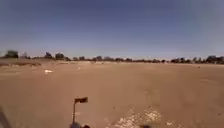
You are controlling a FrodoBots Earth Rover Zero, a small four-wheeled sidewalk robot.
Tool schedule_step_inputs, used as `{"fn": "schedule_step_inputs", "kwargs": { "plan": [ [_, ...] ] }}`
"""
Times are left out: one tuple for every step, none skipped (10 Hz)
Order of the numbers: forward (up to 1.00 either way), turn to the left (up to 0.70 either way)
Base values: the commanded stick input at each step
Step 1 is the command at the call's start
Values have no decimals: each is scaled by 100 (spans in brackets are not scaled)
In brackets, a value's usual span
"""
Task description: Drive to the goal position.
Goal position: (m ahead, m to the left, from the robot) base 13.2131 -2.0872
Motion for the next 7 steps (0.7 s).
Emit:
{"fn": "schedule_step_inputs", "kwargs": {
  "plan": [
    [70, 0],
    [70, 0],
    [70, 0],
    [70, 0],
    [70, 0],
    [70, 0],
    [70, 0]
  ]
}}
